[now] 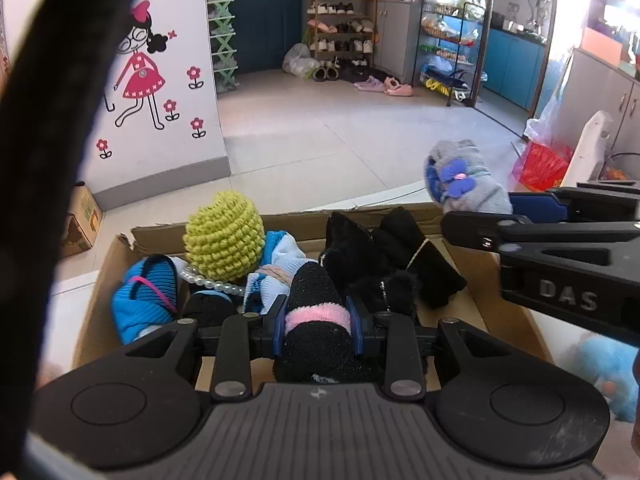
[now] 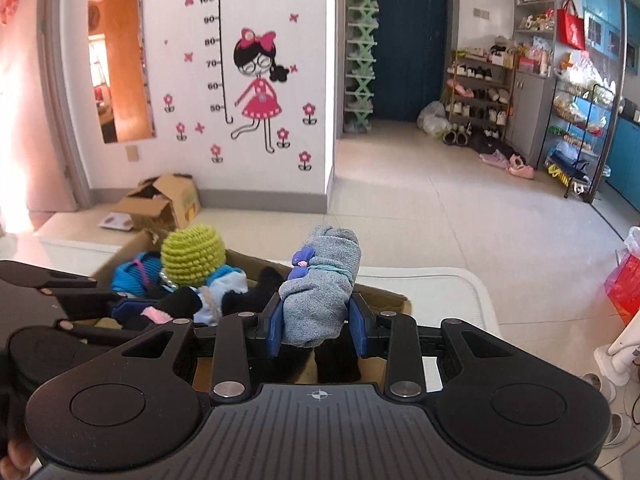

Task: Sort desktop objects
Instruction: 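Carry both held socks up and over the cardboard box, then open both tools to release the socks into the box, then move right tool to pink fluffy pompom keychain while left tool reaches white knit sock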

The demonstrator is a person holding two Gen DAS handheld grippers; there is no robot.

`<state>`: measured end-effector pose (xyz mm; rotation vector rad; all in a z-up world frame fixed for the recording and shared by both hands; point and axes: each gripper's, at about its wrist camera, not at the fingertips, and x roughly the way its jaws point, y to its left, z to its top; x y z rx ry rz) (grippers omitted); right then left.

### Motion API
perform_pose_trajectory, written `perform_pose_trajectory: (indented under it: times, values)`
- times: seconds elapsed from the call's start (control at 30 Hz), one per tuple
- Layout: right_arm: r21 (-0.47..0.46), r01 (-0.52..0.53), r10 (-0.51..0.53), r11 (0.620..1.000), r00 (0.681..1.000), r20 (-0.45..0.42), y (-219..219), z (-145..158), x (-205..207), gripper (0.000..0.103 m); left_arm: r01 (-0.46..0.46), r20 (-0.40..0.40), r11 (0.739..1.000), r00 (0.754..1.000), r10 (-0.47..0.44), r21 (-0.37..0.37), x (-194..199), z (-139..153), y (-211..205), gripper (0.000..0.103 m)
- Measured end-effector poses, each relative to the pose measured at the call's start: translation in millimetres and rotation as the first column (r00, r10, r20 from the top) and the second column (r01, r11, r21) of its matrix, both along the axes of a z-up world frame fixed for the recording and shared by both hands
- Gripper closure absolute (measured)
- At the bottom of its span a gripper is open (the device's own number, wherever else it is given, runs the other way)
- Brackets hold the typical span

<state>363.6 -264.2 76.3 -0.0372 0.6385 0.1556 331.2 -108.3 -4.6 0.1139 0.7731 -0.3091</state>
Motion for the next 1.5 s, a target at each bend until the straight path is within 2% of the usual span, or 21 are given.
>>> perform_pose_trajectory:
  times: [0.23,0.27,0.37,0.4,0.53,0.7,0.8,0.93,1.0,1.03,1.13,1.23,1.33,1.43,1.5]
  values:
    - [-0.038,-0.018,0.017,0.999,1.0,-0.019,8.6,-13.9,12.7,0.061,-0.004,-0.002,1.0,1.0,0.004,-0.007,-4.7,-4.9,3.4,0.073]
    - [-0.047,-0.015,0.014,0.999,1.0,-0.025,9.7,-16.3,14.1,0.061,-0.007,-0.002,1.0,1.0,0.007,-0.009,-5.2,-5.0,4.6,0.067]
    - [-0.043,-0.012,0.011,0.999,0.999,-0.03,7.9,-19.0,17.1,0.056,-0.031,0.006,0.999,1.0,0.031,0.009,-7.0,-2.0,6.9,0.037]
    - [-0.045,-0.012,0.01,0.999,0.999,-0.031,7.1,-18.7,17.9,0.056,-0.035,0.013,0.999,0.999,0.035,0.015,-9.0,-0.3,6.9,0.03]
    - [-0.051,-0.012,0.011,0.999,1.0,-0.023,9.8,-12.7,10.9,0.052,-0.032,0.006,0.999,0.999,0.032,-0.016,-16.7,7.0,14.6,0.029]
    - [-0.048,-0.015,0.016,0.999,1.0,0.006,10.6,6.1,-9.0,0.04,0.02,-0.037,0.997,0.999,-0.023,-0.072,-41.2,23.7,26.8,0.002]
    - [-0.038,-0.024,0.025,0.999,0.999,0.031,9.0,22.9,-29.2,0.035,0.088,-0.03,0.992,0.995,-0.091,-0.094,-68.9,41.1,41.0,0.001]
    - [-0.037,-0.046,0.049,0.998,0.996,0.073,14.8,50.5,-65.4,0.029,0.131,0.013,0.987,0.991,-0.13,-0.096,-110.8,73.2,70.2,0.001]
    - [-0.018,-0.061,0.062,0.998,0.994,0.087,18.3,61.7,-86.7,0.027,0.128,0.045,0.989,0.991,-0.125,-0.073,-133.8,90.4,88.5,0.001]
    - [-0.007,-0.074,0.074,0.997,0.993,0.095,21.1,66.2,-99.1,0.023,0.126,0.049,0.99,0.991,-0.123,-0.065,-141.6,95.9,94.8,0.001]
    - [0.01,-0.129,0.127,0.992,0.985,0.117,35.6,71.9,-135.8,0.018,0.083,0.053,0.996,0.995,-0.082,-0.015,-170.1,101.2,123.0,0.001]
    - [0.043,-0.194,0.188,0.98,0.975,0.117,57.2,63.6,-170.3,0.017,0.044,0.037,0.998,0.998,-0.046,0.037,-197.0,90.1,151.4,0.001]
    - [0.07,-0.261,0.252,0.963,0.962,0.107,88.4,45.0,-199.6,0.017,-0.002,0.054,0.997,0.999,-0.002,0.08,-221.5,77.9,177.5,0.001]
    - [0.071,-0.326,0.319,0.943,0.943,0.095,119.6,22.4,-220.8,0.017,-0.051,0.028,0.994,0.998,0.049,0.094,-230.2,64.9,205.3,0.001]
    - [0.055,-0.376,0.371,0.925,0.925,0.083,140.7,6.1,-231.5,0.017,-0.052,-0.002,0.995,0.999,0.053,0.085,-231.8,55.3,214.5,0.001]
